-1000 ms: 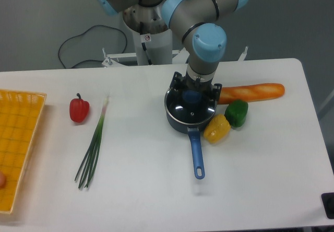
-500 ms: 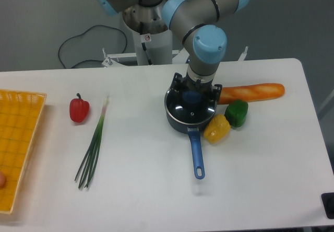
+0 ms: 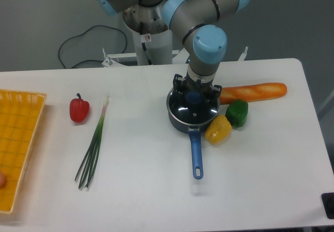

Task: Open the lid
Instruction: 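Lift the glass lid by its knob and tilt it off the pot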

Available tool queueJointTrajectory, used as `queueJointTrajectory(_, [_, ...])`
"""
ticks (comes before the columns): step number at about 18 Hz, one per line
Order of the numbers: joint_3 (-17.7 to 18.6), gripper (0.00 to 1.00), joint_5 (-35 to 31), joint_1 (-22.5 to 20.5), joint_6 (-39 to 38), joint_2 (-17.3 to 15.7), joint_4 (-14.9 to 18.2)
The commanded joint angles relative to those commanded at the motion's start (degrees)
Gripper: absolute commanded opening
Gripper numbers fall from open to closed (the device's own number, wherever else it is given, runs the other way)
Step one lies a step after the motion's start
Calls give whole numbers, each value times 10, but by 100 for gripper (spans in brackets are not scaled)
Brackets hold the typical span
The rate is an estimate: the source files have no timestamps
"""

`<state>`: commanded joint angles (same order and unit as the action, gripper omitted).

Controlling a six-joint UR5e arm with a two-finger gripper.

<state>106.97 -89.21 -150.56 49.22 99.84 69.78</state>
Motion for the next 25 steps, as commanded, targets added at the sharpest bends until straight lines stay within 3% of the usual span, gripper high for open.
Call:
queueJointTrajectory(5, [-21,64,-3,14,0,1,11])
queueJointTrajectory(9, [-54,64,2,26,7,6,37])
queueJointTrajectory(15, [-106,64,2,59,21,26,38])
queueJointTrajectory(25, [-127,64,2,70,150,36,36])
